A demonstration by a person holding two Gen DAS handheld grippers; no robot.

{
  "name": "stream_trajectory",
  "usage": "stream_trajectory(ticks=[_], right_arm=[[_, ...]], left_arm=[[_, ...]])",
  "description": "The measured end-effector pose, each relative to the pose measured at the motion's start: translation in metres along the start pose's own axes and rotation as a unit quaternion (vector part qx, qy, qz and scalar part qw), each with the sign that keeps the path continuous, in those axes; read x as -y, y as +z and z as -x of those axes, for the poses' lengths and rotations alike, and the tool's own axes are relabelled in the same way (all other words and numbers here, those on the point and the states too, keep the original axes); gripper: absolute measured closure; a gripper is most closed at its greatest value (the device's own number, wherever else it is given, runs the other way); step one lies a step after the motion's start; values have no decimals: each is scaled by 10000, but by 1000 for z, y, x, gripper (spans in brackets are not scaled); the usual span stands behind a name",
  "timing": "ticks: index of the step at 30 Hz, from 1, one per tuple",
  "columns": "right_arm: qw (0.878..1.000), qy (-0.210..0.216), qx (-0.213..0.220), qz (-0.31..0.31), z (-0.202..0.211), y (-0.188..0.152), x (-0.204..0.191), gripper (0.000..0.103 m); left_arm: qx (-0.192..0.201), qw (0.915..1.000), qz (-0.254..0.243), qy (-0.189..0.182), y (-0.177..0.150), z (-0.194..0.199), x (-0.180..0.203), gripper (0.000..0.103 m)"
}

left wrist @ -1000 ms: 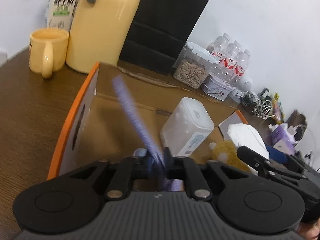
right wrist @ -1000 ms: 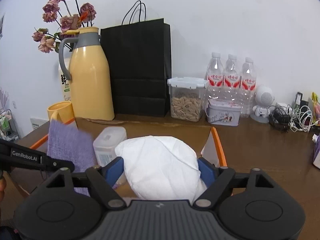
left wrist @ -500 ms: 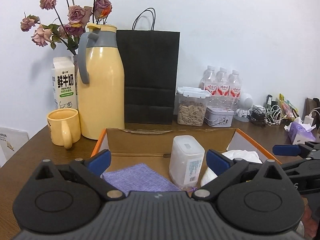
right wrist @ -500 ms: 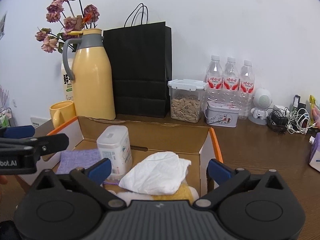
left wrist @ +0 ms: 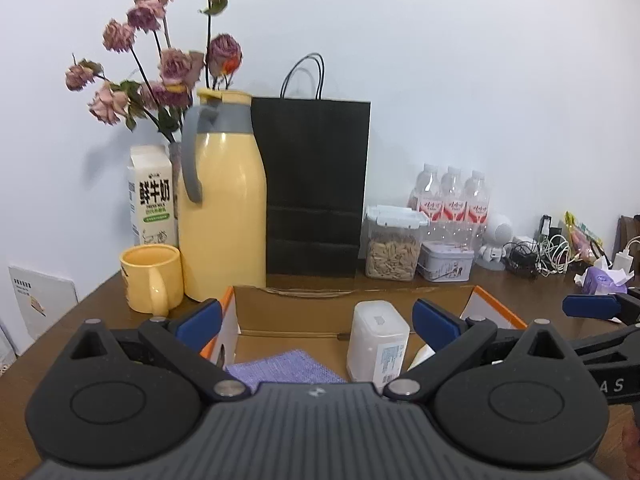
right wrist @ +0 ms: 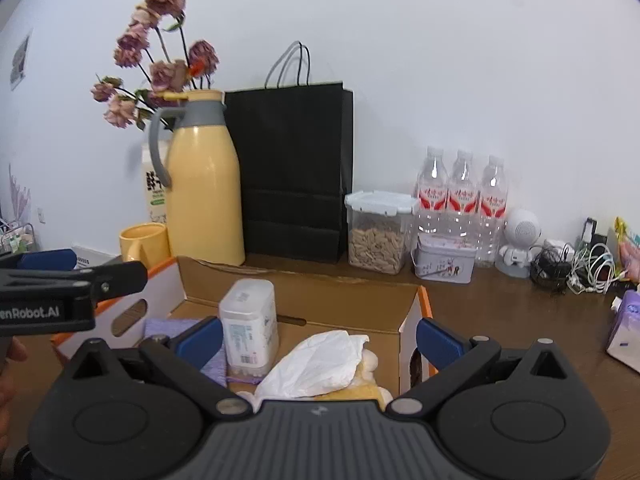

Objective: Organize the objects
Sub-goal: 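Lower both cloths into the cardboard box and open both tools, then withdraw both tools from the box toward the items on the table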

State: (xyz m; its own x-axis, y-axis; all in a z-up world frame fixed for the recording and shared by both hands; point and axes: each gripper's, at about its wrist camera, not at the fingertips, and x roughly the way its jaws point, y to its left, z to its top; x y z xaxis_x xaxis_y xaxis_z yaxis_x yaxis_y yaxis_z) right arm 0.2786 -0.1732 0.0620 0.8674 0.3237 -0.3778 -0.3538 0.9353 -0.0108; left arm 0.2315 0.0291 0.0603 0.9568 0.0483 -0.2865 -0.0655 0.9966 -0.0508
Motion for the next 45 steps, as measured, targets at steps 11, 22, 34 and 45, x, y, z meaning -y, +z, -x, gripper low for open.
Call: stream_trajectory(ticks=[11,22,34,45], right_arm=[[10000,6,8,27,49,-9,1,0],[9998,58,-203,71,91,-35,5,0],[9984,128,-555,74,121,-75,5,0],[9958,121,-907,-15,127,-105,8,0]], left_arm=[[-12,9999,-75,92,-3,45,2,0],[-89,9996,-206,155,-19,91,1,0],[-434,9985,-281,185,-56,119,-2,0],[-582,9976,-205,311,-77,130,-9,0]])
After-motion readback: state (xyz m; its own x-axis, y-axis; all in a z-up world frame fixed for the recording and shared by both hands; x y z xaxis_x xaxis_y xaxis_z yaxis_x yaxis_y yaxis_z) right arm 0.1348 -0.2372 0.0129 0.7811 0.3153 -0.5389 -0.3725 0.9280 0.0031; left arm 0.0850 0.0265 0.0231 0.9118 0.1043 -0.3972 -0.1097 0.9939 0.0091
